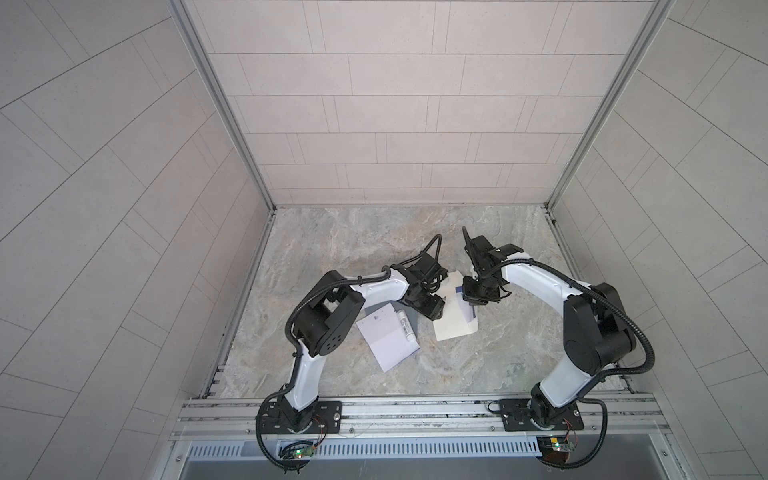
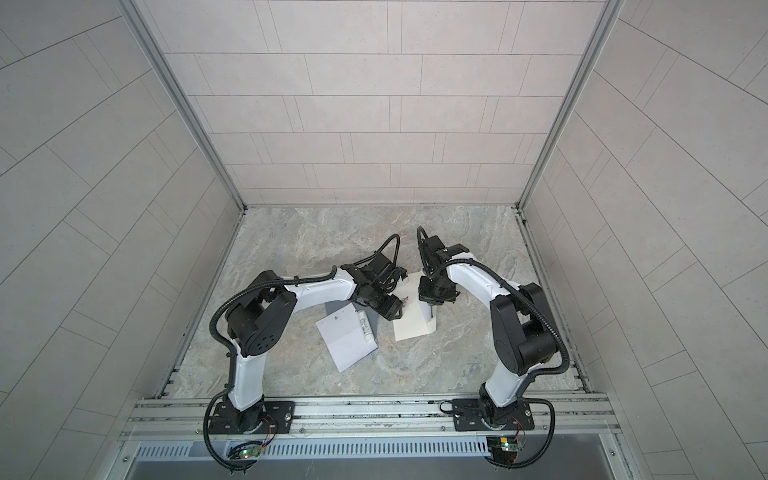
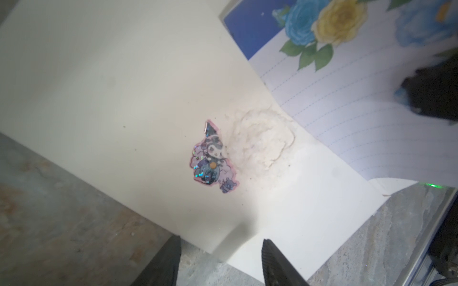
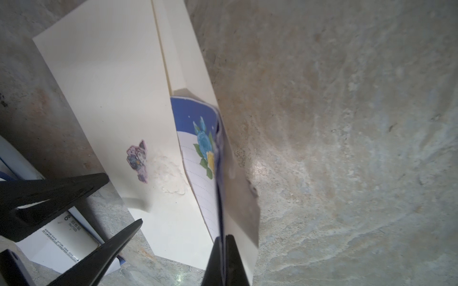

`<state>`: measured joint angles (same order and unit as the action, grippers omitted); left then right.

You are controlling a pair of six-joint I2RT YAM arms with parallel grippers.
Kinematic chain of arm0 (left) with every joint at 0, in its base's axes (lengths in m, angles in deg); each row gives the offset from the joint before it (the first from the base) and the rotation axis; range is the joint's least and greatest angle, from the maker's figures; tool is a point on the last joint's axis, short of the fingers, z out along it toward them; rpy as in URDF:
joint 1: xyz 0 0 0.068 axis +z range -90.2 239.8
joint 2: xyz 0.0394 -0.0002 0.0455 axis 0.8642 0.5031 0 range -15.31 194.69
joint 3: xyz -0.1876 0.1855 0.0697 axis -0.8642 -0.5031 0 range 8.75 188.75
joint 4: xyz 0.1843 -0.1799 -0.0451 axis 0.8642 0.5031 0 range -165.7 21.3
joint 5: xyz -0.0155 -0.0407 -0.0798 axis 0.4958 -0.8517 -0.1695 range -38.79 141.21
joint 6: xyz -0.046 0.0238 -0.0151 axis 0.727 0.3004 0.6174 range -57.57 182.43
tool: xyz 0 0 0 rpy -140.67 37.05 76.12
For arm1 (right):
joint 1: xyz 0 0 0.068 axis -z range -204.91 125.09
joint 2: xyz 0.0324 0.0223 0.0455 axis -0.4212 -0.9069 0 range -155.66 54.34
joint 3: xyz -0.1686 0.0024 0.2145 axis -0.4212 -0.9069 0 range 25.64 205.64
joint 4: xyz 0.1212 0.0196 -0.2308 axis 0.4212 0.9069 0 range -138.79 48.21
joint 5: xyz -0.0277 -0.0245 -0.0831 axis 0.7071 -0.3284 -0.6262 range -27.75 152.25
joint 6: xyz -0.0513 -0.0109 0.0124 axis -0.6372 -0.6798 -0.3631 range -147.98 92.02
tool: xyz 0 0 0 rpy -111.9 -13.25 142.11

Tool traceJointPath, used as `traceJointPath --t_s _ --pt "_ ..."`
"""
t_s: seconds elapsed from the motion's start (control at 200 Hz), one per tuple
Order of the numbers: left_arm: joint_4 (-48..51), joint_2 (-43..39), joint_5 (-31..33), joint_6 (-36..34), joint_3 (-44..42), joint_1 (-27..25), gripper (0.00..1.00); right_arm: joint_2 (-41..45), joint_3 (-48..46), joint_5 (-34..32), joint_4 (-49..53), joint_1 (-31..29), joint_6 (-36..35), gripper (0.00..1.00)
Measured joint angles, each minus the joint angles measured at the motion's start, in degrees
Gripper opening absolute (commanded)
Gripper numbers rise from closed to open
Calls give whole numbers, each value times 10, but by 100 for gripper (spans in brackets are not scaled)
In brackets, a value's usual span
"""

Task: Place the letter into the envelope and seal it
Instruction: 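Push the letter deeper into the cream envelope with the right gripper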

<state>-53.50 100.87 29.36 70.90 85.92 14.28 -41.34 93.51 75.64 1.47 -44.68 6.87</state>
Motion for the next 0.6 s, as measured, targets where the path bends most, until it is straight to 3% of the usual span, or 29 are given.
traceJointPath --t_s 0.305,0.6 --pt "-10 4 0 -3 1 0 59 -40 0 0 -12 1 16 0" --pt "-15 13 2 -4 12 0 58 -55 -6 45 -51 7 12 0"
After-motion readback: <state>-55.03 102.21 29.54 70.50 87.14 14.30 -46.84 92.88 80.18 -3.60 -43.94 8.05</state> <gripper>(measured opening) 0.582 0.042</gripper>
